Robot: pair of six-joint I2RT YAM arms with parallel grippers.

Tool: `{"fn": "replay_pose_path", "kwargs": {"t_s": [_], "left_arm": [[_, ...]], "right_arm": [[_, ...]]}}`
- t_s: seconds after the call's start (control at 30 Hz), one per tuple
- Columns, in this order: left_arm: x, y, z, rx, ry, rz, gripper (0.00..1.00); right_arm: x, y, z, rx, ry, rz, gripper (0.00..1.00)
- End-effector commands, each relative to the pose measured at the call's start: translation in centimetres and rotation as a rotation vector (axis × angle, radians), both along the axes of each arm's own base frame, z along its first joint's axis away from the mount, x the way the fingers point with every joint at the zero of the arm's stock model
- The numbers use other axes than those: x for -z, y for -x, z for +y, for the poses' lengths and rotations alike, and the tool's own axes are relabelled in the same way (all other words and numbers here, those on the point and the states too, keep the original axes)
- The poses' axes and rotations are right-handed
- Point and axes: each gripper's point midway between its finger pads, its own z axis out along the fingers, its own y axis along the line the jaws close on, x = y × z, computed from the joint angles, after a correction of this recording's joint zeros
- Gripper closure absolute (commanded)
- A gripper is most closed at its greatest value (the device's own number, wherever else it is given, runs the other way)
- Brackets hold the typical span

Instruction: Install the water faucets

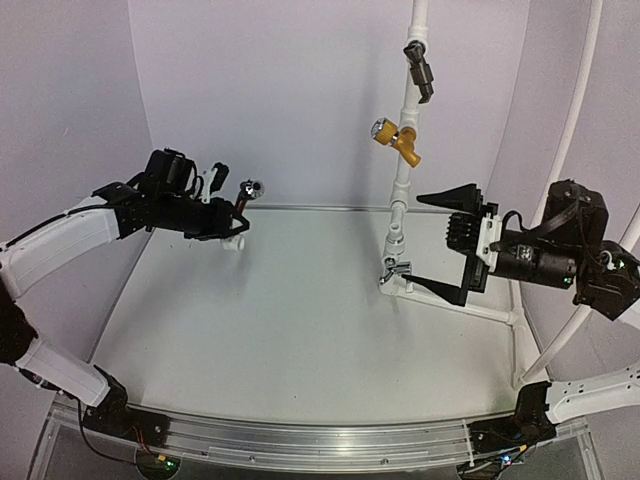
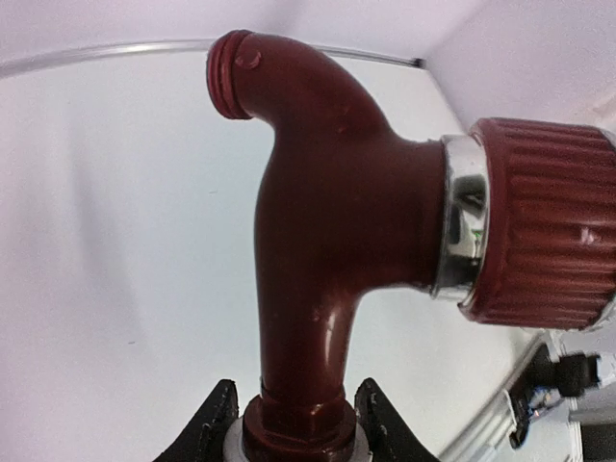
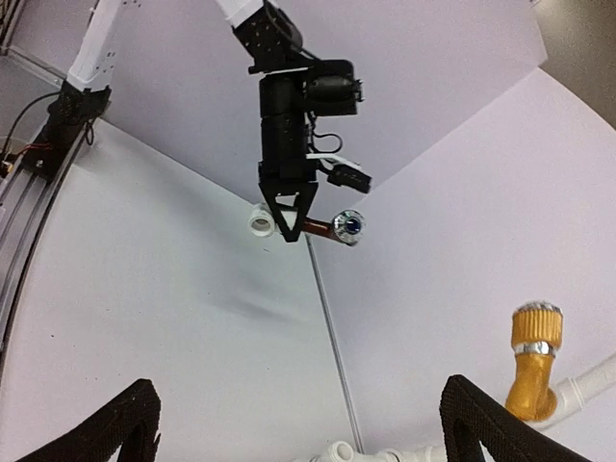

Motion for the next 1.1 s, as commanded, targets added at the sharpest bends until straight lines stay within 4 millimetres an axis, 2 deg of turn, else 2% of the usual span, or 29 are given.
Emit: {"fn": "replay_pose_path", "kwargs": {"t_s": [0.0,0.07,0.2,0.3,0.47,0.63,0.8,0.93,1.07], "left_arm": [[7.5,-6.1,6.0,-0.260,-0.106,0.169,1.00],[10.4,-8.0,7.7,-0.325,-0.156,0.222,1.00],[14.1,-10.8,10.5,-0.452,-0.284,0.255,0.97],[17.1,-12.1,10.4,-0.466,-0.308,0.310,0.96],[21.5,-13.0,10.0,-0.452,-0.360,0.388,0.93],[23.6,-13.3,9.6,-0.434,-0.372,0.416,0.90],[25.2,-13.6,9.5,-0.416,-0.398,0.442,0.81],[25.7,-13.6,9.3,-0.409,-0.394,0.449,0.69],[25.4,-13.4,9.3,-0.404,-0.391,0.446,0.51]], "right_arm": [[-1.3,-0.8,-1.9,0.042,-0.137,0.126,0.02],[-1.3,-0.9,-2.9,0.049,-0.164,0.160,0.02],[-0.8,-0.8,-4.5,0.045,-0.194,0.217,0.02],[-0.1,-0.8,-5.4,0.051,-0.214,0.254,0.02],[0.0,-1.2,-7.2,0.100,-0.264,0.287,0.02],[0.4,-1.2,-8.2,0.123,-0.302,0.337,0.02],[0.3,-1.4,-9.2,0.157,-0.338,0.370,0.02],[0.0,-1.5,-10.1,0.191,-0.353,0.377,0.02],[-0.1,-1.6,-10.7,0.213,-0.366,0.372,0.02]]}}
